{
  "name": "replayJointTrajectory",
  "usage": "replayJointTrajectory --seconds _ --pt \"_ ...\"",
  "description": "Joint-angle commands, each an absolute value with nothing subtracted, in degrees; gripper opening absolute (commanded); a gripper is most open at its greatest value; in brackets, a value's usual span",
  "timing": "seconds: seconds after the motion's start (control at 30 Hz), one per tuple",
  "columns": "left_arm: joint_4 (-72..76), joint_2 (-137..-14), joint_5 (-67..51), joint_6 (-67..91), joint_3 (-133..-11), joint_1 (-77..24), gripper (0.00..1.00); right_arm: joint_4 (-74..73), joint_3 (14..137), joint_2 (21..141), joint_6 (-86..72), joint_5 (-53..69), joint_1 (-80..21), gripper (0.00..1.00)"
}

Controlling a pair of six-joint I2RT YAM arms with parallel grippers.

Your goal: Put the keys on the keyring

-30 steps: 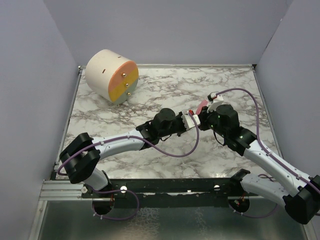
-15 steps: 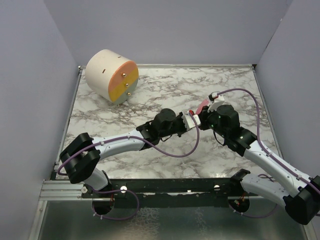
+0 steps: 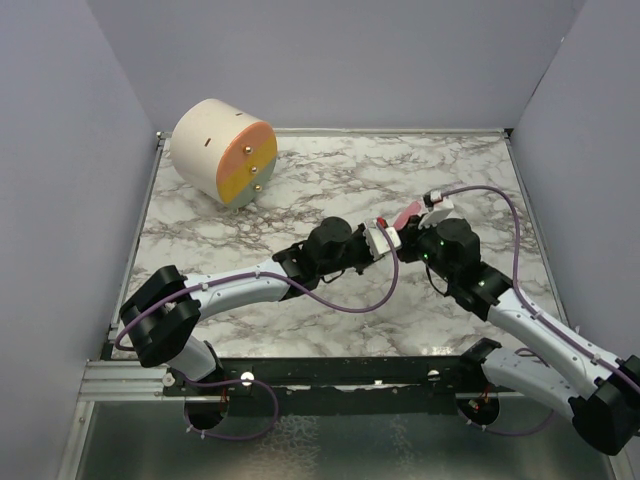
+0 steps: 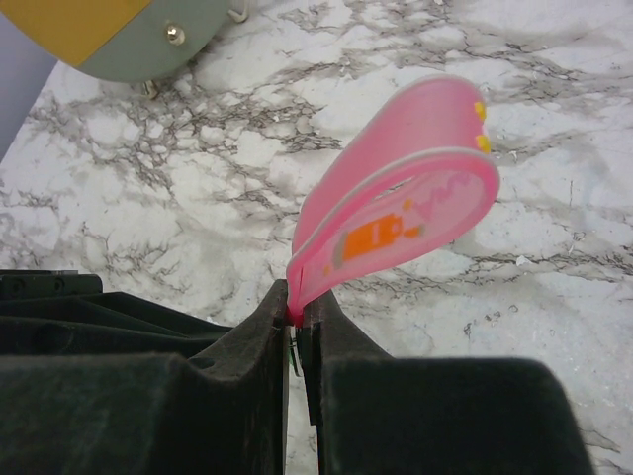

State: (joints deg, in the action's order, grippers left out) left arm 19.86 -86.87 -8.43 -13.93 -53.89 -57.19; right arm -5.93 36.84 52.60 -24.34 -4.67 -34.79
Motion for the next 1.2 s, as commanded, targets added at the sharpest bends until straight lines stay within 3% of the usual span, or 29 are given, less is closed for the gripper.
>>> replayJointTrajectory --seconds 0.0,0.73,1.17 --pt "21.27 -86.14 -7.57 -11.78 -56.01 -57.68 0.00 0.51 34.17 50.19 -25.78 -6.90 -34.89 0.01" --pt "22.06 -86.36 -5.46 -7.05 -57.38 -57.74 0.00 30.38 17.60 43.77 -27.90 -8.41 -34.89 0.01" --pt "21.95 -87.08 -2.14 -4.75 -59.87 -57.66 0.00 53.24 10.28 48.77 -28.78 -8.36 -34.89 0.01"
